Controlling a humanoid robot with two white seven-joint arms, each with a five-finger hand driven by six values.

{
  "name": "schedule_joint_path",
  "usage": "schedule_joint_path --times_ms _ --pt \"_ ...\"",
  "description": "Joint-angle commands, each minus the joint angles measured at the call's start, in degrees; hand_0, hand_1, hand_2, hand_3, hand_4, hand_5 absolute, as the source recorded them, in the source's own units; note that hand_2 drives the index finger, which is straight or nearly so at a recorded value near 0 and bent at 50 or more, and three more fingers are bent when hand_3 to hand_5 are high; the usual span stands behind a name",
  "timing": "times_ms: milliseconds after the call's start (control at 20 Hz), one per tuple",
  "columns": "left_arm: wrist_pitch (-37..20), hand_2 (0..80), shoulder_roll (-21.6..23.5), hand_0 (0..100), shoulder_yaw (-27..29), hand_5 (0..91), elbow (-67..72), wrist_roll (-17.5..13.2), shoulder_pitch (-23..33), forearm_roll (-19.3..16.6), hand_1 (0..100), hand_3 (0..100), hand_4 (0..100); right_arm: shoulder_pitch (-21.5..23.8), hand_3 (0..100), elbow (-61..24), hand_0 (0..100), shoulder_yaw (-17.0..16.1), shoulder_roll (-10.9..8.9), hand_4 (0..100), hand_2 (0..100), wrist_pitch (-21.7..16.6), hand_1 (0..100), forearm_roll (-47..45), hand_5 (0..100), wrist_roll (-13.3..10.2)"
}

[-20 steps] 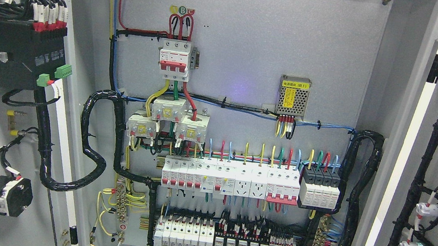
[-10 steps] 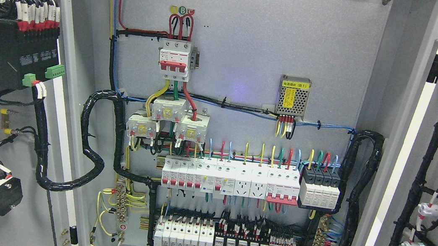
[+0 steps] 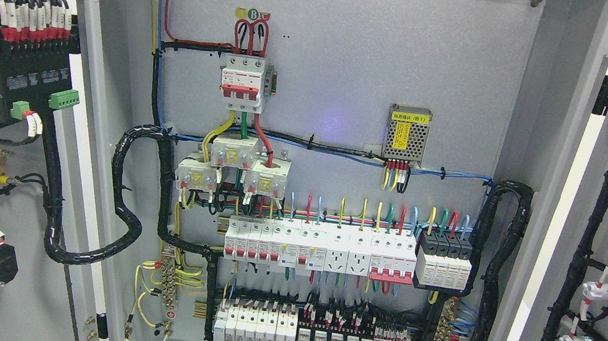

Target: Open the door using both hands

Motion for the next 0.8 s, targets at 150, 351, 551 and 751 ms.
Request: schedule_joint_path --times_ms 150,351,551,751 --pt "-12.3 0.0 1.8 0 4.3 0.0 5.5 0.2 -1.5 0.2 0 0 4 0.4 0 2.9 0 -2.2 -1.85 0 0 0.0 0 -2.2 0 0.2" --pt "-8.9 0.0 2.2 0 4.9 0.0 8.0 0.2 -4.0 0.2 0 0 4 0.3 0 3.3 0 -2.6 -3.08 0 0 0.0 0 -3.7 0 0.3" --pt "-5.5 0.0 3.2 0 5.3 0.0 11.9 0.1 -7.9 -0.3 0 0 4 0.2 0 3.7 0 -2.6 -3.78 0 0 0.0 0 -5.4 0 1.5" --pt "-3.5 0.0 4.8 0 5.7 0.0 15.3 0.1 -11.3 -0.4 0 0 4 0.1 0 5.0 0 -3.4 -3.87 0 0 0.0 0 -5.6 0 3.1"
